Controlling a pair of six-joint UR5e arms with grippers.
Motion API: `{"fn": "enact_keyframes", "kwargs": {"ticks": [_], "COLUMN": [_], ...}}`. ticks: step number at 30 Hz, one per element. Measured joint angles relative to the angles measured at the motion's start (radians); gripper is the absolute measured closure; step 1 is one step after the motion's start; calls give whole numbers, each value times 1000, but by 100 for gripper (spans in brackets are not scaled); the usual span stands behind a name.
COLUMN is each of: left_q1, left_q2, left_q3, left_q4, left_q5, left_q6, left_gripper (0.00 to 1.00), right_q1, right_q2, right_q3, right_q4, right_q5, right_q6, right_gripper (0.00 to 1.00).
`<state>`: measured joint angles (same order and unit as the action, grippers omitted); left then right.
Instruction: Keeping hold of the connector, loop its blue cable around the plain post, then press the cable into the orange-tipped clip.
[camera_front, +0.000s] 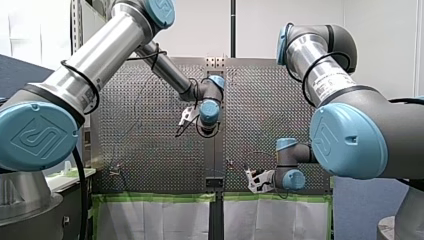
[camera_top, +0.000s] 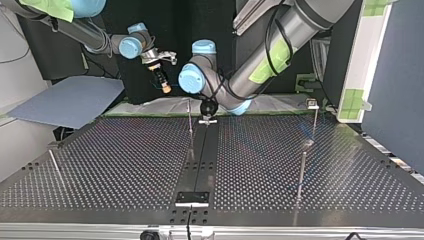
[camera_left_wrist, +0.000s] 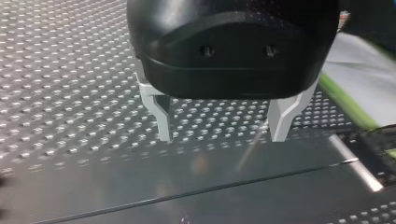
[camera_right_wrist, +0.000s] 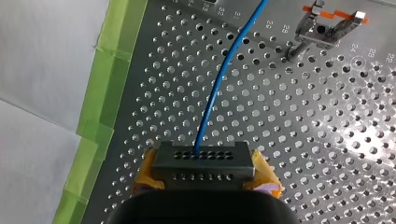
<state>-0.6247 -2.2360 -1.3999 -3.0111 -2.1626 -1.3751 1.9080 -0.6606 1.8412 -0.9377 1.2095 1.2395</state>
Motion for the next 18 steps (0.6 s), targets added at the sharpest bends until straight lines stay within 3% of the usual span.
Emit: {"fn": "enact_keyframes", "kwargs": {"ticks": [8, 18], "left_q1": [18, 44], "left_q2": [-57, -114], "left_q3": [-2, -2], "left_q4": [-79, -174], "left_q5": [76, 170], "left_q6": [-24, -61], "left_gripper": [1, 1], "right_q1": [7, 14], "right_q2": [1, 2], "right_q3": [-2, -2], "right_q4": [2, 0], "right_q5": [-1, -2], "right_q6": [-20, -26], "right_gripper": [100, 100]}}
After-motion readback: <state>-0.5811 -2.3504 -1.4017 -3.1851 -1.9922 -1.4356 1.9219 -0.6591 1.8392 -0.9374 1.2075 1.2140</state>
